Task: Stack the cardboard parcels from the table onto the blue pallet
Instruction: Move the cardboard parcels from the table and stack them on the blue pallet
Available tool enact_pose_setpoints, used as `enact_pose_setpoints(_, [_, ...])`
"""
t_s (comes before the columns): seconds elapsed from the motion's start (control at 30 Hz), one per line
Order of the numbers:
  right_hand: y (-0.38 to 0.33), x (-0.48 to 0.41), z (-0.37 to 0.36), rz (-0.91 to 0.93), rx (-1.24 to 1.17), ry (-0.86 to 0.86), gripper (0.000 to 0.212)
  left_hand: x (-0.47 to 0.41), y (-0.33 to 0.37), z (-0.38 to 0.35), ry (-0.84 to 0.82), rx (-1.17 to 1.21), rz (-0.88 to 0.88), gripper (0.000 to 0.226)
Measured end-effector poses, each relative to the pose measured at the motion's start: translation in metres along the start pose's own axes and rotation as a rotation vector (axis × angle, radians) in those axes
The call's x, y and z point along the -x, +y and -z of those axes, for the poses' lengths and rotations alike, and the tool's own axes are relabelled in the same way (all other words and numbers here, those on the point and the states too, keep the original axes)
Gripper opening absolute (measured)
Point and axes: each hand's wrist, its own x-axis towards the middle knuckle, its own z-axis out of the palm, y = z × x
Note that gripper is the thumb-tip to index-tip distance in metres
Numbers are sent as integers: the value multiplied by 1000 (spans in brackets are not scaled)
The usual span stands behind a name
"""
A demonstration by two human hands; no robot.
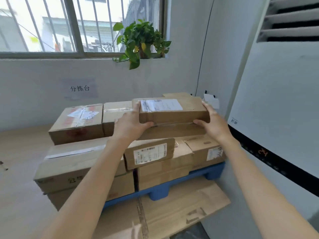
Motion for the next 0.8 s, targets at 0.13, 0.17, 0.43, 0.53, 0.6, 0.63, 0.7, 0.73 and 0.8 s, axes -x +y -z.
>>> enact_pose_setpoints(0.13, [54,-22,32,-31,40,29,77,-27,47,-47,-17,6,-49,84])
enact_pose_setpoints(0.17, [67,-29,40,-38,47,33,77,-34,57,-58,-15,16,-60,83])
enact_pose_setpoints(0.43, [155,-68,65,-125,30,25,77,-62,109,-134,-27,3,-100,81])
enact_pose_setpoints(0.53, [176,-70,53,-106,30,-14,78,-63,104,-156,-49,-50,-74,80])
enact_pose_setpoints(0.6, [186,-71,43,-106,-9,-46,78,-62,98,-166,-33,-127,-78,79])
enact_pose_setpoints(0.63, [190,-71,37,-104,-33,-61,78,-60,95,-170,-23,-175,-79,78])
enact_pose_setpoints(0.7, [197,-70,24,-93,-69,-93,79,-56,91,-175,-14,-265,-65,79])
enact_pose_setpoints(0.73, [200,-69,18,-88,-83,-109,79,-53,89,-178,-14,-304,-53,80])
enact_pose_setpoints(0.8, [206,-70,7,-97,-112,-140,80,-49,85,-182,-8,-357,-34,80])
